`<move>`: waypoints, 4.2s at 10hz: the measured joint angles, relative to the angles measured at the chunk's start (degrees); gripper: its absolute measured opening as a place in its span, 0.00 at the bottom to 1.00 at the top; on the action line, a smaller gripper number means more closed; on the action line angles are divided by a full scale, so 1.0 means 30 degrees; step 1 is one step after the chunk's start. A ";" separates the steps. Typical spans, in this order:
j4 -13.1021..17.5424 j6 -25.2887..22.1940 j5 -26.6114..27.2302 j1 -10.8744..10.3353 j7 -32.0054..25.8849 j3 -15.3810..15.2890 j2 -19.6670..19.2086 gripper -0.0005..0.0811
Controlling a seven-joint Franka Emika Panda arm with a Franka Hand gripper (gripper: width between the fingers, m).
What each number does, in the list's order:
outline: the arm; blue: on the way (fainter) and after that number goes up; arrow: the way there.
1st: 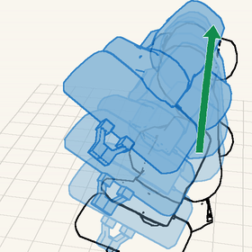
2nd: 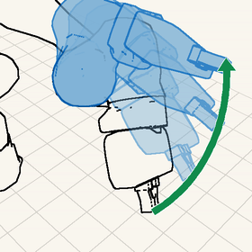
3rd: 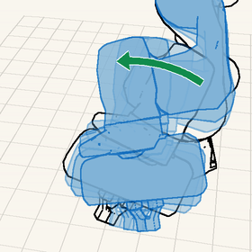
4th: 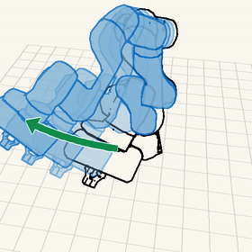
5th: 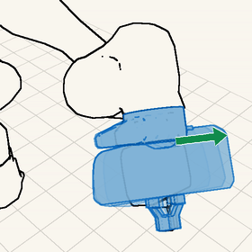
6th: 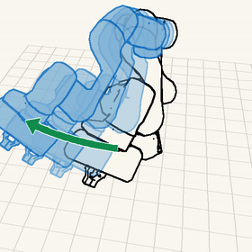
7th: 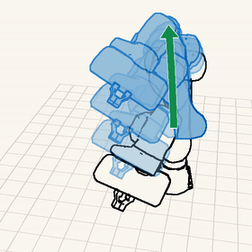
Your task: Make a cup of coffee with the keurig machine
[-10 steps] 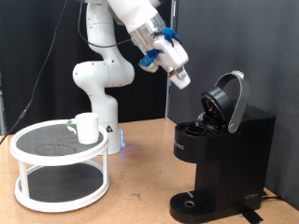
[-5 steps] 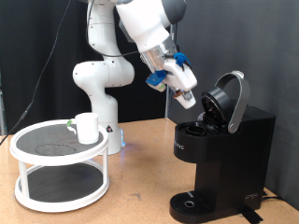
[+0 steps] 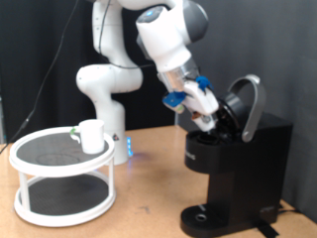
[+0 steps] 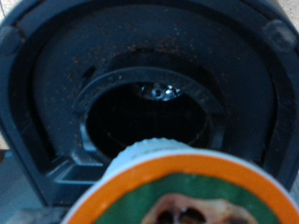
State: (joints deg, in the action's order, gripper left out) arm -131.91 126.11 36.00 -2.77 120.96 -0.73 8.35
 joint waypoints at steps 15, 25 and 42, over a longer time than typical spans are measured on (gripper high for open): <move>-0.0461 0.1426 0.1627 0.0012 -0.0902 -0.0394 -0.0852 0.90; -0.0340 -0.1721 0.0387 0.0191 0.0270 -0.0142 0.0793 0.91; -0.1100 -0.1208 0.5690 0.0449 -0.2890 0.1110 0.2432 0.91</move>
State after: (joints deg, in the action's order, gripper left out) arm -135.21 122.49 53.07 -1.42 112.29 2.60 15.65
